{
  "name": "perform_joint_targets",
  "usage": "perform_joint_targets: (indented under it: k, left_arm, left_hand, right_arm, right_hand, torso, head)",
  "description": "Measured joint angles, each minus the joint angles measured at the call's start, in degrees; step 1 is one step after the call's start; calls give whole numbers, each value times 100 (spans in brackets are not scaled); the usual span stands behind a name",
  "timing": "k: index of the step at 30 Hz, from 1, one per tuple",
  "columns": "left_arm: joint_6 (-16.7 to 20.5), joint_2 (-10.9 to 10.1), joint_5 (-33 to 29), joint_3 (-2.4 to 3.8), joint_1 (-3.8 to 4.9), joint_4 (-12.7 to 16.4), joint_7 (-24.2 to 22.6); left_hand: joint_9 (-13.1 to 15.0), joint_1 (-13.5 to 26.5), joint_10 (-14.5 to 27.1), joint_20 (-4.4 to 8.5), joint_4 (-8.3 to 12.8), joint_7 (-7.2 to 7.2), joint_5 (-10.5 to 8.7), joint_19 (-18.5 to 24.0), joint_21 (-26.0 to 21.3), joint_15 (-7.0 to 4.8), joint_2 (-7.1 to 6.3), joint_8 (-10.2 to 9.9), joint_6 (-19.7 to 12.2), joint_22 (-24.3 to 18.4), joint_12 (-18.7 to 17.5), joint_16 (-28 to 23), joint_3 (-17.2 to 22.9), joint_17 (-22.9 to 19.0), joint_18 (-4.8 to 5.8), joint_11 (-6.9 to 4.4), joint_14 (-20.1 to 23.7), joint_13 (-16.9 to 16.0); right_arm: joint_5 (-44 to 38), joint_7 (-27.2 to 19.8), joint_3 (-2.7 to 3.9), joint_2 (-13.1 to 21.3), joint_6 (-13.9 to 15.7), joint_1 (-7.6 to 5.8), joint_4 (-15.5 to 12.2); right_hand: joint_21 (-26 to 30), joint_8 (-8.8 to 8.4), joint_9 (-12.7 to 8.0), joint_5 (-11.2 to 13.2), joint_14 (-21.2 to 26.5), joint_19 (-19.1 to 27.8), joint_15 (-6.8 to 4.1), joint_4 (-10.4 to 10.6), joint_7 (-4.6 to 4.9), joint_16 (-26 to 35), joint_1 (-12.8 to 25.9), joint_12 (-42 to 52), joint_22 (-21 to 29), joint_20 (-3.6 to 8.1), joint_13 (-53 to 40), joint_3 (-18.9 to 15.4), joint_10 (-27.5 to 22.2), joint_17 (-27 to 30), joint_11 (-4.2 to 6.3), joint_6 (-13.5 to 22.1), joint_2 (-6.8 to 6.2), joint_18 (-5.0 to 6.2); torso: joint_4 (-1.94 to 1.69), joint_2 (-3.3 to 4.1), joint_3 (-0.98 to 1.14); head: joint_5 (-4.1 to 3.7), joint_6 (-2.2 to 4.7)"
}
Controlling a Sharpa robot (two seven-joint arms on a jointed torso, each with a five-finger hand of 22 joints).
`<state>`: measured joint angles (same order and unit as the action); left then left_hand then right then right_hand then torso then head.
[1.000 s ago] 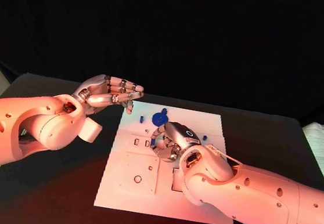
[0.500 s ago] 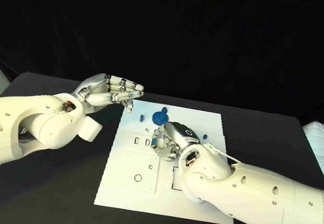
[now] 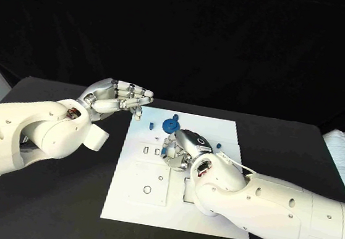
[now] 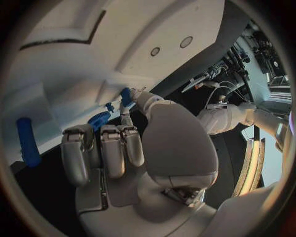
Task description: Assemble the parts on the task board
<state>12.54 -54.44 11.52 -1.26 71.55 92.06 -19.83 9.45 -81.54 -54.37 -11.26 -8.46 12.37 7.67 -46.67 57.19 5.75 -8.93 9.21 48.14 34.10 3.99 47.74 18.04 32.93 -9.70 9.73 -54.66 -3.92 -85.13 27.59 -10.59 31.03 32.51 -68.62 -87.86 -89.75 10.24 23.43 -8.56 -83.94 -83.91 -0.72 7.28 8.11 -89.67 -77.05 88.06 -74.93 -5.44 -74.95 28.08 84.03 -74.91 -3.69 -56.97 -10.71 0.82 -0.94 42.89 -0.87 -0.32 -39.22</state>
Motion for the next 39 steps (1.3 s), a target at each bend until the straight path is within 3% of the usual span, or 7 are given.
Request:
perform_joint_targets:
  k: [12, 18, 30, 33, 35, 36, 39]
  left_arm:
    - [-9, -7, 1, 0, 0, 1, 9]
    - [-14, -9, 1, 0, 0, 1, 13]
    - [-18, -10, 5, 0, 0, -1, 21]
    - [-19, -10, 8, 0, 0, -4, 25]
    - [-19, -8, 13, 0, 0, -8, 30]
    - [-19, -6, 19, 0, 0, -12, 35]
    - [-3, 11, 66, -1, 0, -41, 67]
  left_hand:
    - [-1, 0, 0, 0, 0, 0, 0, 0, 0, 0, 0, 0, 0, -1, 0, 0, 0, 0, 0, 0, 0, 0]
    - [-1, 0, 0, 0, 0, 0, 0, 0, 0, 0, 0, 0, 0, -1, 0, 0, 0, 1, 0, 0, 0, 0]
    - [-1, 0, 0, 0, 0, 0, 0, 0, 0, 0, 0, 0, 0, 0, 0, 0, 0, 1, 0, 0, 0, 0]
    - [3, 0, 0, 0, 0, 0, 0, 0, 0, 0, 0, 0, 0, 7, 0, 24, 0, -10, 0, 0, 0, 0]
    - [4, 0, 0, -12, 0, 0, 0, 12, 22, 0, 0, 0, 0, 7, 0, 23, 0, -9, 0, 0, 0, 0]
    - [4, 0, 0, -21, 0, 0, 0, 21, 22, 0, 0, 0, 0, 7, 0, 23, 0, -9, 0, 0, 0, 0]
    - [11, 1, -66, -21, -3, 0, 0, 20, 53, -8, 1, 0, 0, 17, 54, 89, 0, -17, 0, -7, -8, -15]
  right_arm:
    - [-8, -20, -6, -6, -5, 6, 1]
    - [-7, -41, -7, -10, -14, 6, 3]
    - [1, -122, -9, -11, -21, 6, -8]
    - [2, -144, -10, 7, 0, 7, -39]
    - [2, -159, -10, 36, 33, 7, -79]
    - [2, -170, -10, 62, 60, 7, -111]
    - [25, -256, -8, 194, 185, 2, -252]
  right_hand:
    - [0, -78, -61, 38, -12, 0, 12, -24, 67, 0, 137, -89, 1, 0, 1, -24, 0, 1, 0, 211, -137, 0]
    - [0, -102, -81, 272, 1, -21, 42, -49, 102, 0, 173, -163, 1, -21, 1, -49, -8, 1, -33, 270, -173, 0]
    - [0, -151, -118, 337, 2, 0, 82, -48, 144, 0, 280, -243, 2, -43, 2, -246, -16, 1, -65, 411, -280, 0]
    - [0, -196, -137, 337, -11, -20, 95, -1, 152, 0, 301, -256, 2, -63, 2, -468, 0, 1, -82, 504, -302, 0]
    - [0, -273, -178, 361, -10, -7, 139, 116, 190, 0, 231, -288, 2, -118, 2, -1007, 5, -2, -128, 648, -231, 0]
    - [0, -302, -197, 361, 2, 1, 166, 230, 213, 0, 125, -293, 2, -125, 2, -1344, 4, -4, -161, 685, -143, 0]
    - [0, -361, -242, 361, -11, -20, 178, 616, 250, 0, -212, -318, 3, -146, 3, -1994, 1, -4, -165, 762, -69, 0]
  torso:
    - [3, 0, 0]
    - [2, 1, 0]
    - [3, 3, 3]
    - [2, 4, 3]
    - [1, 4, 3]
    - [0, 3, 3]
    - [2, -5, 3]
  head:
    - [4, 0]
    - [4, 3]
    - [-2, 0]
    - [-2, -1]
    - [-2, -1]
    - [-3, -1]
    - [-2, 9]
